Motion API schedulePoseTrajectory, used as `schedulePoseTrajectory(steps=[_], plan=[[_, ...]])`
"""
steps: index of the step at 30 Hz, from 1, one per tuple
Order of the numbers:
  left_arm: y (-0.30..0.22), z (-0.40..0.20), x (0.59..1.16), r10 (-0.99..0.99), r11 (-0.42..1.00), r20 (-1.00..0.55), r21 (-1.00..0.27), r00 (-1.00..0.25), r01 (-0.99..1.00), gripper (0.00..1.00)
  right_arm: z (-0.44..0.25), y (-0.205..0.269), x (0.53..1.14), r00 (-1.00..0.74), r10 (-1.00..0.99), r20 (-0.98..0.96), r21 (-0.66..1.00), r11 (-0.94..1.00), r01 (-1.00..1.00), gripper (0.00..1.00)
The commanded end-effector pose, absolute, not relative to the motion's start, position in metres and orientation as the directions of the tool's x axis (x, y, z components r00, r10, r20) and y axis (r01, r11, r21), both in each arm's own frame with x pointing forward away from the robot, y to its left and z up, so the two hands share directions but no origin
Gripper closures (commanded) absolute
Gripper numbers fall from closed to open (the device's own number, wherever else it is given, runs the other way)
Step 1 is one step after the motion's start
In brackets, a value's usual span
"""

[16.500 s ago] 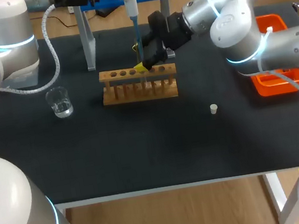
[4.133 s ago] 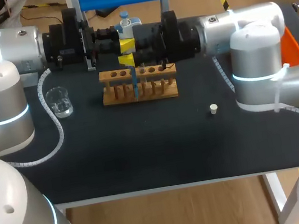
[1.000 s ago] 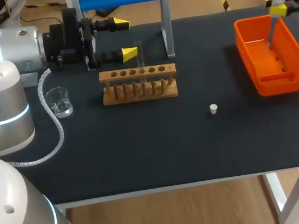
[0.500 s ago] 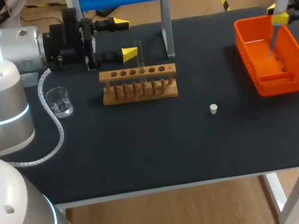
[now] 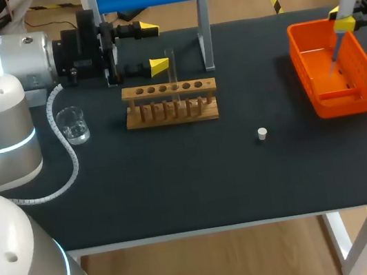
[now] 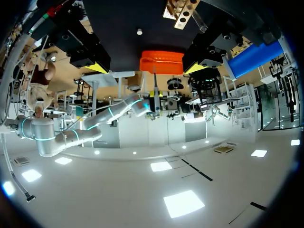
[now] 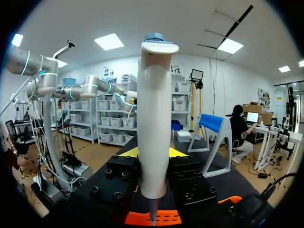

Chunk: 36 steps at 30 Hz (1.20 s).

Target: Invert the test tube, pick up the pipette, mount the tip to pipette, aspirate from beaker and dispense into the tube, eject the tip, return the pipette, and cap with the stopper.

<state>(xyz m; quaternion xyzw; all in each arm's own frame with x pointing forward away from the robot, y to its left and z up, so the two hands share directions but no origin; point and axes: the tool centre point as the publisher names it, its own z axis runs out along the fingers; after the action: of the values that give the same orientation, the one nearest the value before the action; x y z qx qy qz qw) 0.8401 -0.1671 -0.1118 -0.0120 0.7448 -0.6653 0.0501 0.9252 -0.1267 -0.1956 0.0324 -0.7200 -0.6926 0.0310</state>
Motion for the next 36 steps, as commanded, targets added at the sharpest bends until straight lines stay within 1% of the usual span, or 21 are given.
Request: schedulePoseTrajectory(steps=[1,34,36], plan=[[-0.1671,-0.1119,0.8401,-0.085,0.115,-0.059,-0.992,-0.995,0.049,0.00,-0.1964,-0.1306,0.9290,-0.995,-0.098,0.002,0.999,0.037,-0.002,1.00],[-0.1671,-0.1119,0.8401,-0.085,0.115,-0.059,-0.992,-0.995,0.049,0.00,-0.1964,-0.1306,0.9290,-0.995,-0.098,0.002,0.999,0.037,-0.002,1.00],[-0.1755,-0.1099,0.8416,-0.095,0.114,-0.049,-0.993,-0.994,0.038,0.00,-0.1964,-0.1306,0.9290,-0.995,-0.098,0.002,0.999,0.037,-0.002,1.00]])
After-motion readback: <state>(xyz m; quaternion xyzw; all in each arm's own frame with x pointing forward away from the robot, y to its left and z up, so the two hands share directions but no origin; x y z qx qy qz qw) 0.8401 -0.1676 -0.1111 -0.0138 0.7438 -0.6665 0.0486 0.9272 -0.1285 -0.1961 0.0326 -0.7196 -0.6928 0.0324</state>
